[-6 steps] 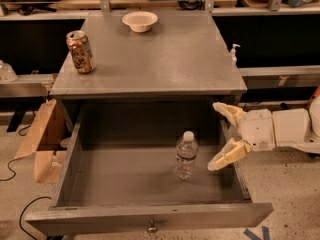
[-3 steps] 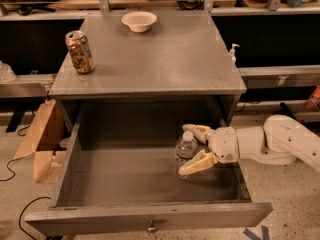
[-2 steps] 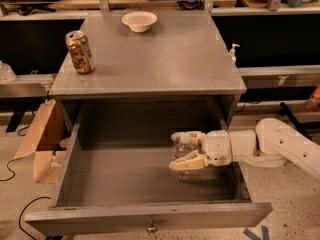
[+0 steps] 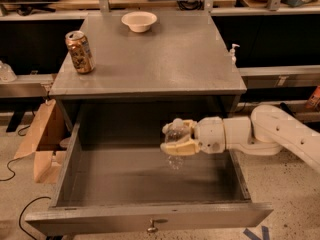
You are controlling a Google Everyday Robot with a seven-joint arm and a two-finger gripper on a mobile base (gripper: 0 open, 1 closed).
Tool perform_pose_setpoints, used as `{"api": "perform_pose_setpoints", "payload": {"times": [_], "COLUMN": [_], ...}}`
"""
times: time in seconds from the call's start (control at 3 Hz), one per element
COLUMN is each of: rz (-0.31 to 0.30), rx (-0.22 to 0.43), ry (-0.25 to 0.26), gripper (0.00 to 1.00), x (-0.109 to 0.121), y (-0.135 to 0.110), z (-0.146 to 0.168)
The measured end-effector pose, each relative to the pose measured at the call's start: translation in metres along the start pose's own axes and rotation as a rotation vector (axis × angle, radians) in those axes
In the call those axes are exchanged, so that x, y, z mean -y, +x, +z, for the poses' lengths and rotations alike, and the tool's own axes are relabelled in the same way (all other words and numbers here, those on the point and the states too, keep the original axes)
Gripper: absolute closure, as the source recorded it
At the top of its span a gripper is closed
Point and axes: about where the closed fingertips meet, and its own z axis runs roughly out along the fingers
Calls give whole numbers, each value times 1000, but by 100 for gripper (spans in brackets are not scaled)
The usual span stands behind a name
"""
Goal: Pick water bottle from top drawer and place on counter
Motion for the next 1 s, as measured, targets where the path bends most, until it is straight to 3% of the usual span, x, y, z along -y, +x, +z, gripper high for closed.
{"api": "perform_pose_setpoints", "payload": {"times": [0.33, 0.67, 1.0], "rz": [-20, -53, -38], "rx": [-56, -89, -80], "ry": [82, 138, 229], "gripper": [100, 100, 100], "x": [29, 52, 90], "y": [-110, -207, -277], "z": [-4, -2, 2]}}
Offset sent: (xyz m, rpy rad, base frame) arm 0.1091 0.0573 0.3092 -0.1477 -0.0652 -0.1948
